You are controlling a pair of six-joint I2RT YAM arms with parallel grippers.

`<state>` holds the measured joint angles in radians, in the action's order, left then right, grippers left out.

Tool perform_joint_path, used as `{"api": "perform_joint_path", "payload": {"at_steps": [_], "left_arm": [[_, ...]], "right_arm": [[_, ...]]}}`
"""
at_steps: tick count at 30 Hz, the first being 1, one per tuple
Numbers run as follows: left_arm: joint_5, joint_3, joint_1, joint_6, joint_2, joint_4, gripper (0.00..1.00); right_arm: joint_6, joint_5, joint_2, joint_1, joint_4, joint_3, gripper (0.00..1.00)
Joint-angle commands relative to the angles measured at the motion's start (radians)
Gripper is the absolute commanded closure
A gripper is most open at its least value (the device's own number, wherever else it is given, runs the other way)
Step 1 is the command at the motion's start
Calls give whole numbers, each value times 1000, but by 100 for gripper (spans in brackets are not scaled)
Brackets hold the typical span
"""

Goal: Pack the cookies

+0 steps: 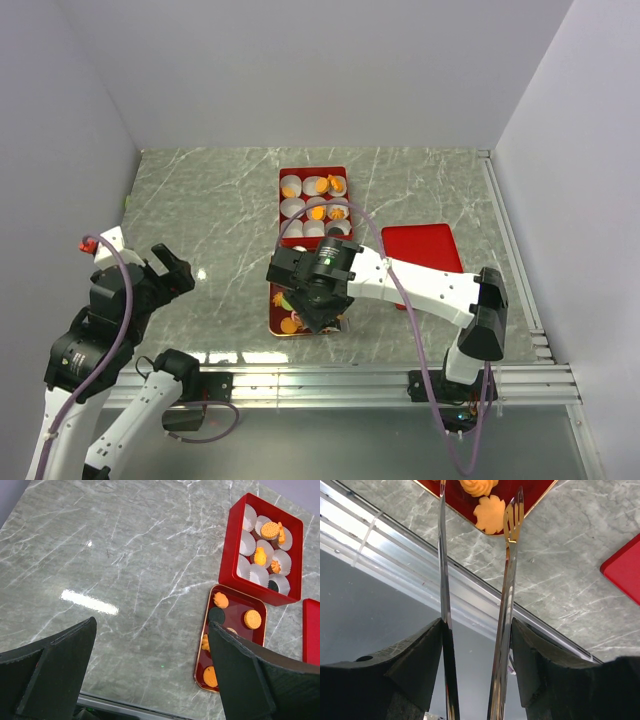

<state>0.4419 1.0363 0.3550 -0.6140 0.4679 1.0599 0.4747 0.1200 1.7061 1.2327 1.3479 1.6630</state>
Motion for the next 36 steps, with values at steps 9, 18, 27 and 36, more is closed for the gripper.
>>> {"api": "perform_joint_path", "payload": {"at_steps": [9, 18, 27, 36], "left_arm": [[3, 5, 4, -1, -18, -14, 1], [4, 4, 4, 2, -23, -17, 1], [1, 5, 4, 2, -29, -18, 1], [-3, 1, 4, 8, -31, -24, 1]], "right_arm": [[5, 36, 46, 4, -1, 1, 41], [8, 36, 56, 2, 7, 26, 62], [-5, 141, 49, -27, 94, 152, 64], [-22, 130, 69, -191, 97, 332, 66]]}}
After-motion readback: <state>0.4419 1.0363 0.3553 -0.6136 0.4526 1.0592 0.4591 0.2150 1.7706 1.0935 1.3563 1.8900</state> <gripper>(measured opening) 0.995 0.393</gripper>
